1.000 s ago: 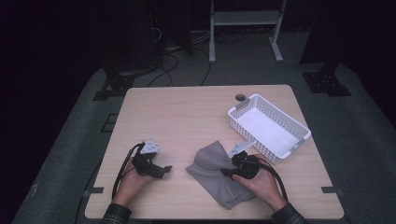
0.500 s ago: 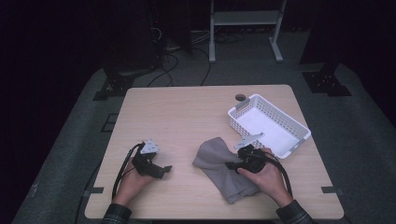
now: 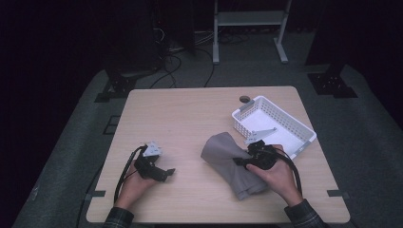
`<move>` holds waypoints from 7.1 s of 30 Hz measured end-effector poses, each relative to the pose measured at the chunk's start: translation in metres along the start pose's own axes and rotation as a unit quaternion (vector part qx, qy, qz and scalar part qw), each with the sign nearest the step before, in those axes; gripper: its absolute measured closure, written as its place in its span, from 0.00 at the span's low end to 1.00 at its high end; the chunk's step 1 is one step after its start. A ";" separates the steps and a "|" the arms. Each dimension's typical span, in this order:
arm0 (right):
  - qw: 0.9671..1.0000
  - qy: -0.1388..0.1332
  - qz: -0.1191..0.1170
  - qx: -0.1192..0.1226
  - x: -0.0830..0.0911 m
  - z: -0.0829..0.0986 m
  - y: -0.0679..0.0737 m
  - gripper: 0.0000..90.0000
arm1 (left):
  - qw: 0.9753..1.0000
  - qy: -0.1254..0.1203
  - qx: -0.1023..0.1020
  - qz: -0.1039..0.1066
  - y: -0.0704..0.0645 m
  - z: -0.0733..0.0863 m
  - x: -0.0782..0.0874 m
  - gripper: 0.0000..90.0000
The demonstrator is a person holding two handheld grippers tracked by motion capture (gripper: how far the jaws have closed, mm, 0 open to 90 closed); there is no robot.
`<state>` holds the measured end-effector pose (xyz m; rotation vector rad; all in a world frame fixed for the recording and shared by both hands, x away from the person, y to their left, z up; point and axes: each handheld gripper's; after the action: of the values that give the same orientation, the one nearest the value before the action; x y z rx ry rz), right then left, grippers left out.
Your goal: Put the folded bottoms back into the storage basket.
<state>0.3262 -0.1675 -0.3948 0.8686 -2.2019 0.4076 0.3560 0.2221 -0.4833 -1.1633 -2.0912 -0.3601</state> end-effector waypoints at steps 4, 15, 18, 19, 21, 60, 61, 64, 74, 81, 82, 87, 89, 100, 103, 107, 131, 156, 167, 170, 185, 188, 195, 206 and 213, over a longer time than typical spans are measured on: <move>1.000 -0.006 0.002 -0.004 0.006 -0.004 -0.003 0.71 | 1.000 0.000 0.000 0.000 0.000 0.000 0.000 0.00; 1.000 -0.021 0.002 -0.009 0.022 -0.018 -0.015 0.71 | 1.000 0.000 0.000 0.000 0.000 0.000 0.000 0.00; 1.000 -0.026 0.005 -0.007 0.027 -0.023 -0.019 0.71 | 1.000 0.000 0.000 0.000 0.000 0.000 0.000 0.00; 1.000 -0.027 0.007 -0.008 0.029 -0.024 -0.021 0.71 | 1.000 0.001 0.000 0.000 0.000 0.000 0.000 0.00; 0.999 -0.032 0.006 -0.009 0.033 -0.027 -0.025 0.71 | 1.000 0.001 0.000 0.000 0.000 0.000 0.000 0.00; 0.998 -0.034 0.051 -0.024 0.059 -0.056 -0.084 0.71 | 1.000 -0.002 0.001 0.000 0.000 0.000 0.000 0.00; 0.998 -0.034 0.054 -0.025 0.059 -0.056 -0.086 0.71 | 1.000 -0.002 0.001 0.000 0.000 0.000 0.000 0.00; 0.997 -0.032 0.059 -0.023 0.058 -0.055 -0.093 0.71 | 1.000 -0.002 0.001 0.000 0.000 0.000 0.000 0.00; 0.996 -0.021 0.073 -0.035 0.055 -0.050 -0.114 0.71 | 1.000 -0.002 0.001 0.000 0.000 0.000 0.000 0.00; 0.996 -0.015 0.078 -0.045 0.050 -0.045 -0.130 0.71 | 1.000 -0.002 0.000 0.000 0.000 0.000 0.000 0.00; 0.996 -0.013 0.079 -0.047 0.049 -0.044 -0.133 0.71 | 1.000 -0.002 0.000 0.000 0.000 0.000 0.000 0.00; 0.995 -0.005 0.085 -0.054 0.045 -0.040 -0.144 0.71 | 1.000 -0.004 0.000 -0.001 0.000 0.000 0.000 0.00; 0.995 -0.003 0.086 -0.057 0.043 -0.038 -0.149 0.71 | 1.000 -0.003 -0.001 -0.001 0.000 0.000 0.000 0.00; 0.994 0.007 0.087 -0.070 0.037 -0.024 -0.177 0.70 | 1.000 -0.002 0.002 -0.001 -0.001 0.001 0.000 0.00; 0.994 0.006 0.087 -0.070 0.038 -0.020 -0.182 0.70 | 1.000 -0.003 0.002 -0.002 -0.001 0.001 0.000 0.00; 0.994 0.015 0.086 -0.068 0.030 -0.016 -0.183 0.70 | 1.000 -0.002 0.002 -0.003 -0.001 0.001 0.000 0.00; 0.995 0.059 0.070 -0.045 -0.026 -0.003 -0.171 0.63 | 1.000 -0.003 0.002 -0.003 -0.002 0.001 0.000 0.00; 0.992 0.062 0.102 -0.050 -0.017 -0.002 -0.180 0.47 | 1.000 -0.003 0.002 -0.003 -0.002 0.001 0.000 0.00; 0.984 0.049 0.157 -0.060 0.016 0.003 -0.194 0.70 | 1.000 -0.003 0.002 -0.003 -0.002 0.001 0.000 0.00; 0.982 0.052 0.170 -0.065 0.022 0.006 -0.197 0.81 | 1.000 -0.003 0.001 -0.003 -0.002 0.001 0.000 0.00; 0.963 0.085 0.228 -0.116 0.035 0.033 -0.226 0.99 | 1.000 -0.003 0.002 -0.003 -0.002 0.001 0.000 0.00; 0.961 0.097 0.228 -0.120 0.033 0.039 -0.228 0.99 | 1.000 -0.003 0.002 -0.003 -0.002 0.001 0.000 0.00; 0.963 0.103 0.213 -0.130 0.034 0.045 -0.229 0.99 | 1.000 -0.002 0.002 -0.003 -0.002 0.001 0.000 0.00; 0.972 0.094 0.172 -0.133 0.029 0.050 -0.208 0.99 | 1.000 -0.002 0.002 -0.002 -0.002 0.001 0.001 0.00; 0.975 0.085 0.162 -0.129 0.028 0.052 -0.192 0.99 | 1.000 0.000 0.002 -0.002 -0.002 0.001 0.001 0.00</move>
<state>0.4178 -0.3459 -0.4047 0.3227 -2.1767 0.3240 0.3538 0.2221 -0.4833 -1.1583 -2.0939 -0.3578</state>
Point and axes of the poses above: each handheld gripper's, and its own axes: x roughly backward along the jaws, z roughly out of its underside, y roughly to its left, and after that the axes turned 9 degrees about z, right-handed
